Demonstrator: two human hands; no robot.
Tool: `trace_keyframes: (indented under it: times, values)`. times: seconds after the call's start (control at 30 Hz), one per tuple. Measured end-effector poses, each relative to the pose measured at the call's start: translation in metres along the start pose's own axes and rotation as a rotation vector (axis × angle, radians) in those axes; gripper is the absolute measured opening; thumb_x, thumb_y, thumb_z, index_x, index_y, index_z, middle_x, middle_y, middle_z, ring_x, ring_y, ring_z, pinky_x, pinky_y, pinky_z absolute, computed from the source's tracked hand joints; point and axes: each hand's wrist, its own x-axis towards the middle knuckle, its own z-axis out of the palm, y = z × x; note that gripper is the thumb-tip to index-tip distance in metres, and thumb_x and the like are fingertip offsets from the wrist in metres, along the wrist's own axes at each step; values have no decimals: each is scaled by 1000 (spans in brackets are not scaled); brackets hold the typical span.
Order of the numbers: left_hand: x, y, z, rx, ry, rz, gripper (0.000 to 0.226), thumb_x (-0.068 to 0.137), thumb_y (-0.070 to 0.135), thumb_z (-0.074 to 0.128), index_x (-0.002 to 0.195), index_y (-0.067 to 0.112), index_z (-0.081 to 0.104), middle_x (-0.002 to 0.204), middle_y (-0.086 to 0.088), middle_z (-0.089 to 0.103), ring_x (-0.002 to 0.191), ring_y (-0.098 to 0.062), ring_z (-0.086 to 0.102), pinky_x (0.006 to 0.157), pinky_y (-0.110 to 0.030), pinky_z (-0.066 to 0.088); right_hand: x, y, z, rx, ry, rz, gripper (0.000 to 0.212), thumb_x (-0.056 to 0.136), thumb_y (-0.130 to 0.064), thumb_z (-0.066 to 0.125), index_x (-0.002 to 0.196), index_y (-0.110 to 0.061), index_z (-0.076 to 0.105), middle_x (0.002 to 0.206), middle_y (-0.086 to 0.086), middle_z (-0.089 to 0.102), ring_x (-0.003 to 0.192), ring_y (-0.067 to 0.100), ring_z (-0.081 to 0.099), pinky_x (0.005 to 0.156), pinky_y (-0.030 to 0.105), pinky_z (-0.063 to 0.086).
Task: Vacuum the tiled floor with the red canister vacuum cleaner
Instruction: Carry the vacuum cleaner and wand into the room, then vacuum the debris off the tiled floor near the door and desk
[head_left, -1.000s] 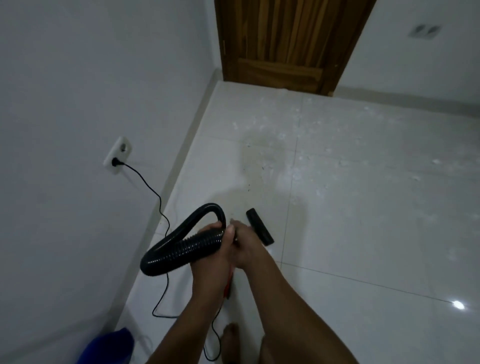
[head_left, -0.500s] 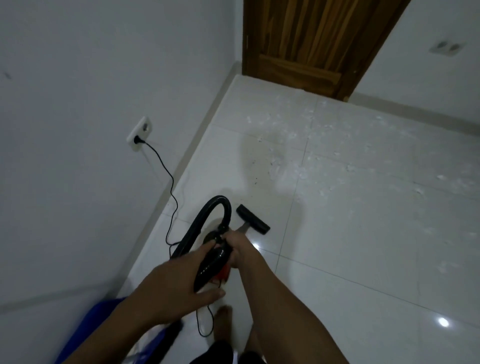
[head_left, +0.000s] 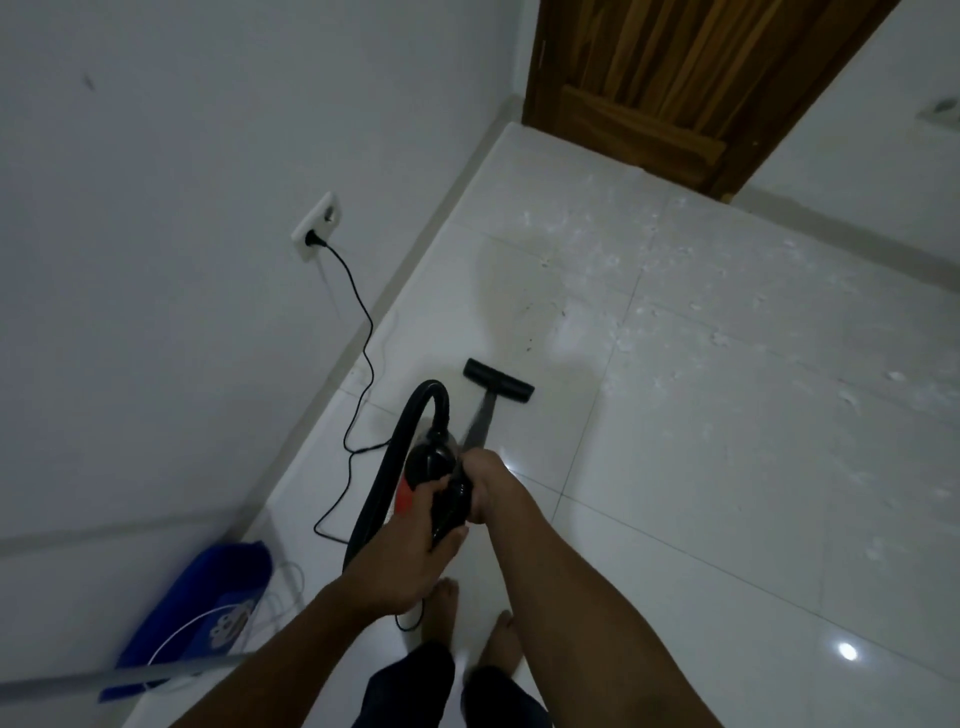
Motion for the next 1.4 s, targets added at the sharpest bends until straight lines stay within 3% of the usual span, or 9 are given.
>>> trace_keyframes:
  times: [0.2, 0.43, 0.53, 0.63, 0.83, 0.93, 1.07, 1.23, 1.4]
  values:
    - [3, -21, -10, -54, -49, -48, 51, 97, 43, 59, 143, 35, 38, 70, 12, 63, 61, 4, 62, 56, -12, 44, 10, 6, -1, -56, 56, -25, 27, 100, -33, 50, 93, -9, 59, 46, 6, 54, 28, 15, 47, 32, 19, 39]
    - [14, -52, 6, 118, -75, -61, 59, 104, 37, 46, 157, 30, 19, 66, 8, 49, 58, 9, 56, 58, -11, 43, 62, 21, -1, -220, 125, -187, 47, 103, -19, 39, 145, -36, 26, 86, 16, 57, 36, 14, 52, 37, 25, 44]
    - [22, -57, 16, 227, -101, -90, 61, 104, 46, 41, 156, 37, 12, 66, 10, 47, 52, 1, 52, 59, -13, 42, 76, 21, -6, -307, 132, -224, 62, 100, -21, 49, 151, -37, 16, 108, 21, 62, 49, 15, 59, 44, 27, 50]
    - [39, -58, 28, 319, -75, -131, 59, 104, 50, 37, 157, 38, 13, 64, 10, 48, 50, 0, 50, 56, -13, 41, 85, 13, -11, -421, 152, -283, 74, 98, -20, 50, 152, -37, 3, 109, 10, 60, 74, 19, 65, 62, 33, 59]
    - [76, -45, 44, 302, -44, -227, 57, 105, 46, 36, 157, 35, 15, 66, 7, 57, 51, -3, 56, 51, -14, 44, 95, -11, -22, -411, 116, -169, 77, 101, -28, 49, 154, -41, -5, 101, 2, 56, 85, 17, 63, 70, 32, 57]
    - [90, -40, 57, 270, -17, -239, 64, 102, 50, 42, 158, 37, 14, 68, 10, 56, 55, 0, 56, 56, -14, 48, 102, -28, -33, -454, 124, -161, 78, 103, -24, 44, 152, -40, -14, 113, 10, 57, 94, 26, 65, 77, 37, 58]
    - [103, -38, 67, 242, -72, -228, 68, 99, 53, 47, 157, 38, 14, 71, 13, 54, 60, 2, 57, 64, -13, 48, 112, -50, -53, -516, 172, -170, 73, 104, -27, 39, 153, -40, -13, 103, 12, 61, 68, 16, 58, 55, 27, 48]
    - [121, -30, 79, 297, -84, -246, 63, 103, 47, 39, 158, 31, 14, 96, 1, 69, 73, -8, 64, 65, -15, 44, 127, -65, -71, -580, 172, -203, 73, 103, -29, 42, 154, -37, -10, 85, 2, 55, 66, 16, 56, 70, 36, 55]
    - [152, -18, 85, 208, -54, -281, 62, 105, 44, 38, 148, 50, -7, 109, -7, 72, 68, -2, 55, 66, -17, 44, 149, -83, -79, -621, 197, -202, 74, 102, -34, 43, 154, -37, -11, 81, 4, 56, 60, 14, 54, 59, 32, 53]
